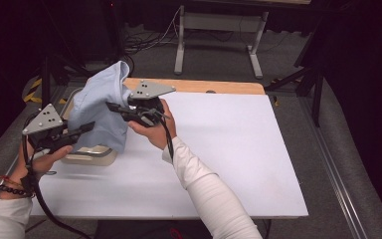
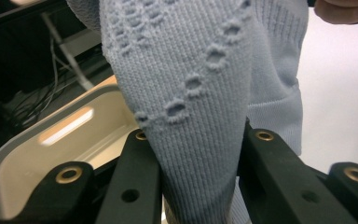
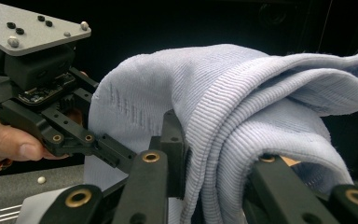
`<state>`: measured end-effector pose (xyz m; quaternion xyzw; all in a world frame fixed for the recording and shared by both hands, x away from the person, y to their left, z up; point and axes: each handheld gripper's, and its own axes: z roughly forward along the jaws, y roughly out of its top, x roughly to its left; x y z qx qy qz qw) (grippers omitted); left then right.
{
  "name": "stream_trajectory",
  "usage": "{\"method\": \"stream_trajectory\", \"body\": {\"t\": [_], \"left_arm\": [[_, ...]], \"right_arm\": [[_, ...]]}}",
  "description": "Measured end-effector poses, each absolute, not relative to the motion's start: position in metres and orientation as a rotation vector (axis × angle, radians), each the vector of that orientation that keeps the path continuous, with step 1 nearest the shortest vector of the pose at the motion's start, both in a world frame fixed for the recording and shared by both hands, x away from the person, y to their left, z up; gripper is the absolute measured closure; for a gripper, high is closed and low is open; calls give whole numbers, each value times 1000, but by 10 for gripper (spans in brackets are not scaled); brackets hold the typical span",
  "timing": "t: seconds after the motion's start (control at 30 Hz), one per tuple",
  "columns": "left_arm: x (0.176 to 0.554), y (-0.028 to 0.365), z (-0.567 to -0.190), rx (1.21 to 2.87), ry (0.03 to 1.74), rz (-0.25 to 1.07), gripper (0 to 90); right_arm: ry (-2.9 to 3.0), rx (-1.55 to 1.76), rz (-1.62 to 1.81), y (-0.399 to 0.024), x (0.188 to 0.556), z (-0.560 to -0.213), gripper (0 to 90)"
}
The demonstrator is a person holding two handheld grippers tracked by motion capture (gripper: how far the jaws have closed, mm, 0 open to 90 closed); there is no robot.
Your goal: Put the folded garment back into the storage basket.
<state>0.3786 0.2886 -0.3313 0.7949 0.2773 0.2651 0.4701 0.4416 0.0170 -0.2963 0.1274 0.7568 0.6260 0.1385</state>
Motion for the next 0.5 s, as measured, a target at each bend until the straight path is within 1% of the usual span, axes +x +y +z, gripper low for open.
{"method": "stream_trajectory", "body": {"t": [0.23, 0.43, 0.5], "left_arm": [[381, 306, -334, 1936, 735, 677, 749], [384, 315, -333, 1939, 771, 701, 749], [386, 317, -336, 1943, 784, 686, 750]], "right_arm": [[2199, 376, 1809, 42, 451, -299, 762], [2195, 391, 1818, 56, 458, -300, 762], [2199, 398, 1823, 59, 462, -303, 762]]}}
